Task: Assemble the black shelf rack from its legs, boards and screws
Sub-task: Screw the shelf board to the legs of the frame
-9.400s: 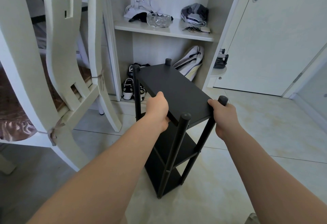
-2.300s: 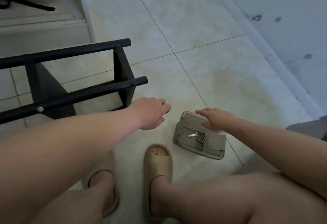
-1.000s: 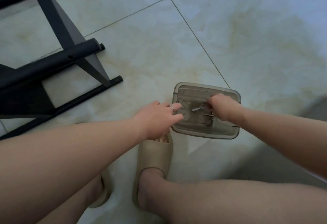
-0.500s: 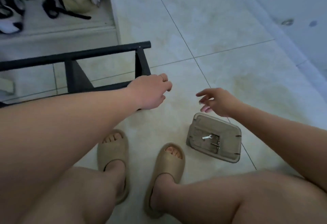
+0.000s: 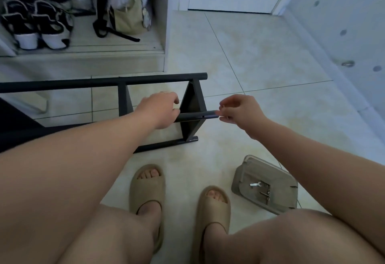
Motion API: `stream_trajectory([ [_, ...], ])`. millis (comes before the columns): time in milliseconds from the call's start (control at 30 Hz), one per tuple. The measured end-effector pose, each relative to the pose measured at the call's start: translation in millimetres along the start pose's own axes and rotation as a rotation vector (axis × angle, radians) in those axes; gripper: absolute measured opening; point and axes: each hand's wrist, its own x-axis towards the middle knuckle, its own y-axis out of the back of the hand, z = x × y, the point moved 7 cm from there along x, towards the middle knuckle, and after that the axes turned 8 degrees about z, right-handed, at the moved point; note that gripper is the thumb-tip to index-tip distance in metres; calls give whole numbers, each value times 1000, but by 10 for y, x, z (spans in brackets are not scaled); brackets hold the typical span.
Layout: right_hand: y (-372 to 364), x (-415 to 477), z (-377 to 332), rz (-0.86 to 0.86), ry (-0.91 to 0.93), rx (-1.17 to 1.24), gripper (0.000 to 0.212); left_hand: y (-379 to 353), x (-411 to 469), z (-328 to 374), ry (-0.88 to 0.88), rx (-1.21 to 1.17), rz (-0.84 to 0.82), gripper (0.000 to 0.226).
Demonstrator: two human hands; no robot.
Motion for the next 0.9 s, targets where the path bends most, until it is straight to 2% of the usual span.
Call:
stream_trajectory([
  [133, -54, 109, -27, -9, 83, -136, 18, -146, 167, -7, 109, -141, -44, 35],
  [300, -87, 163, 41, -34, 129, -172, 18, -364, 400, 137, 137, -294, -153, 36],
  [400, -174, 157, 109, -76, 154, -198, 17, -503, 493, 188, 209, -381, -276, 49],
  [500, -217, 174, 202, -90, 173, -195, 14, -668, 521, 287, 287, -547, -413, 49],
  [900, -296, 212, 320, -116, 228, -258, 23, -797, 597, 251, 308, -586, -316, 35],
])
